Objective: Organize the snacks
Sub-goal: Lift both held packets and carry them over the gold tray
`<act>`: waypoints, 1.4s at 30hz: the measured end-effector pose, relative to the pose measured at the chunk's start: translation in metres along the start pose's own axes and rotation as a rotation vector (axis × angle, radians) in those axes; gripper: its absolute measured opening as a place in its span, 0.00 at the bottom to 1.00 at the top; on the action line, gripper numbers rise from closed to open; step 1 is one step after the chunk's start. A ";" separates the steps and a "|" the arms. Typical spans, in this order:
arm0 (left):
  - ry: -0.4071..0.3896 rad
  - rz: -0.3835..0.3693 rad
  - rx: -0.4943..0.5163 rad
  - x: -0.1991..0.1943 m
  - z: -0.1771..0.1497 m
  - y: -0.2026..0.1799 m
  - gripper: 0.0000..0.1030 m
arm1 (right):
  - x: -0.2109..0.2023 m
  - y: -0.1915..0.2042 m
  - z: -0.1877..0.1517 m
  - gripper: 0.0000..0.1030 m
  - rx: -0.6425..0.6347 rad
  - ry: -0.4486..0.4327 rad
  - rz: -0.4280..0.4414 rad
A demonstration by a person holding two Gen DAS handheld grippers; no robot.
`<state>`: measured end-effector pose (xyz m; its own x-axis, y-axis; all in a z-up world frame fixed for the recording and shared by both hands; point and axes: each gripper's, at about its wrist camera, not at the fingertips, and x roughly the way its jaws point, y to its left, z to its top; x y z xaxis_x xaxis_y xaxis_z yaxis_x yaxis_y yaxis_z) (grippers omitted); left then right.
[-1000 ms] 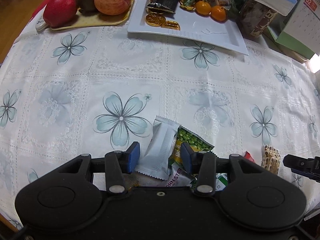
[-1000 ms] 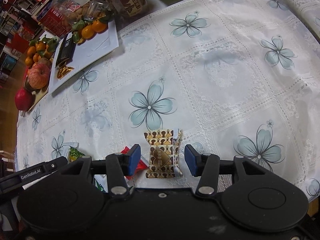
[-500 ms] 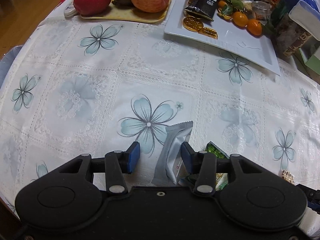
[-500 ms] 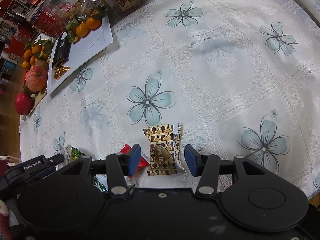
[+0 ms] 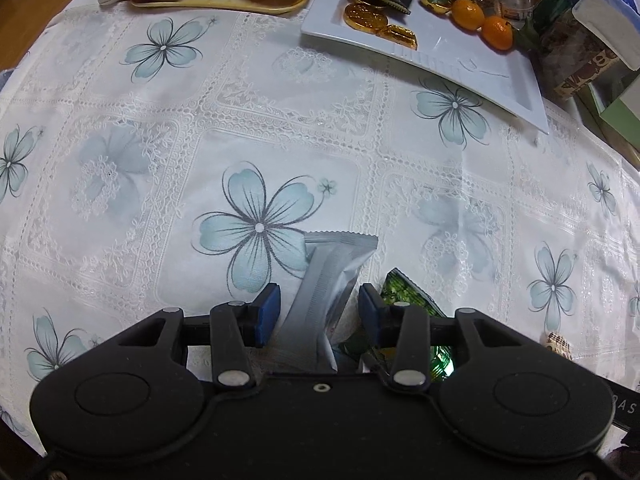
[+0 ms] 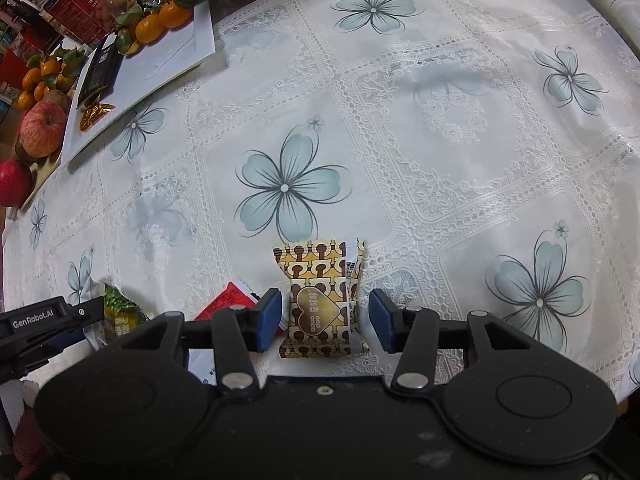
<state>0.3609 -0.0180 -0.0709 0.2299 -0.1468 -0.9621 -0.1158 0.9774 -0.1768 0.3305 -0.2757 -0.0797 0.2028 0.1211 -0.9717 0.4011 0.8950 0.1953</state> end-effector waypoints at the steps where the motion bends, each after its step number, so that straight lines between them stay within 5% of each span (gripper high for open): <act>1: 0.003 -0.006 -0.008 0.000 0.001 0.001 0.48 | 0.001 0.001 0.000 0.50 -0.006 0.000 -0.001; 6: 0.009 -0.017 -0.037 0.000 0.001 0.007 0.30 | 0.002 0.005 -0.002 0.50 -0.022 0.000 -0.007; 14: -0.050 0.036 -0.079 -0.018 0.000 0.021 0.30 | 0.002 0.006 -0.003 0.48 -0.037 -0.007 -0.016; 20: -0.027 0.056 -0.083 -0.023 -0.001 0.032 0.30 | -0.002 0.009 -0.005 0.32 -0.076 -0.032 -0.026; 33: 0.025 0.048 -0.053 -0.041 -0.017 0.055 0.30 | -0.029 -0.015 0.007 0.31 0.021 -0.059 0.069; 42: -0.034 0.046 -0.009 -0.065 -0.036 0.071 0.30 | -0.029 -0.020 0.002 0.31 0.013 -0.088 0.067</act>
<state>0.3026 0.0559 -0.0284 0.2563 -0.0961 -0.9618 -0.1360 0.9816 -0.1343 0.3187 -0.2982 -0.0554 0.3076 0.1420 -0.9409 0.3956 0.8802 0.2621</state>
